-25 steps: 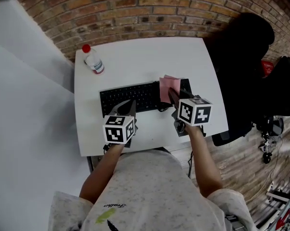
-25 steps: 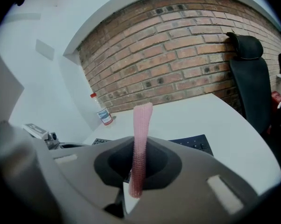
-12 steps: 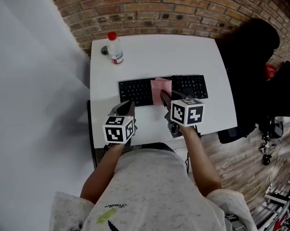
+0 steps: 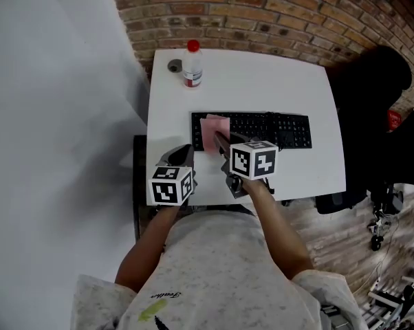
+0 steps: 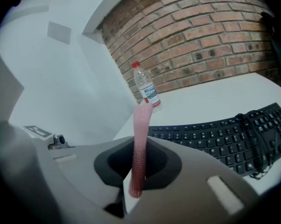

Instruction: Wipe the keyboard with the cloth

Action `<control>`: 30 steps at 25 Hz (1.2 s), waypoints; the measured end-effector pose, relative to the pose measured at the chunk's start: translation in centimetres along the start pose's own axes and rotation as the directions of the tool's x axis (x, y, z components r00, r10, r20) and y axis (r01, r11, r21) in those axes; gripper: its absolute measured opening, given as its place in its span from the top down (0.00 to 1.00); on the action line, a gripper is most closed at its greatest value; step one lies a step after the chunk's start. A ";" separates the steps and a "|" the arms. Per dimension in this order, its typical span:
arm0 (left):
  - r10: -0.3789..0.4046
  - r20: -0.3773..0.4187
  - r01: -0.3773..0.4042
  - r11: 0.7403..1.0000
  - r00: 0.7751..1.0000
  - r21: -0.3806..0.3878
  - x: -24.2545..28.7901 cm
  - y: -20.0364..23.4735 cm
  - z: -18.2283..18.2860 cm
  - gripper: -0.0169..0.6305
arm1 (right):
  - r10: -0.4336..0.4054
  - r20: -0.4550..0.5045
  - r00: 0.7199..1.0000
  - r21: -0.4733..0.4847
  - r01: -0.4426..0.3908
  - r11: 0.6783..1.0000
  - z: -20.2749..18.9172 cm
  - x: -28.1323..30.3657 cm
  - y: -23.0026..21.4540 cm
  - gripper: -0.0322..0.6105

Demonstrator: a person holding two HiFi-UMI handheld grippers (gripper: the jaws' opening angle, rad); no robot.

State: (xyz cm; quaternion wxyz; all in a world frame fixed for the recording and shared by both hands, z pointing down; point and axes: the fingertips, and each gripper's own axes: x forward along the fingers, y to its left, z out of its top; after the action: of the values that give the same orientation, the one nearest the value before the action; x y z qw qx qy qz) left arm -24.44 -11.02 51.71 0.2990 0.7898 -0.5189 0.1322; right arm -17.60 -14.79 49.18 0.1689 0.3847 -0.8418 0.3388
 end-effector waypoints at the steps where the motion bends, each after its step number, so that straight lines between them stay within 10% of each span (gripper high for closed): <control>1: 0.005 0.003 -0.005 1.000 1.000 -0.003 -0.1 0.4 0.0 0.98 | 0.012 -0.005 1.000 0.005 -0.012 1.000 -0.2 0.6 0.4 0.92; 30: -0.005 -0.061 0.010 0.997 0.998 0.082 2.6 -2.7 -0.3 0.98 | 0.024 -0.009 1.000 0.058 -0.024 0.998 -2.7 1.8 -3.1 0.92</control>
State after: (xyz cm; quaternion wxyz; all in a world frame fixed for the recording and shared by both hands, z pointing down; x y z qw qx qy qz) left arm -20.89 -11.99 52.42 0.2821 0.7991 -0.5008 0.1762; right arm -16.33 -15.33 53.48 0.1577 0.3776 -0.8353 0.3671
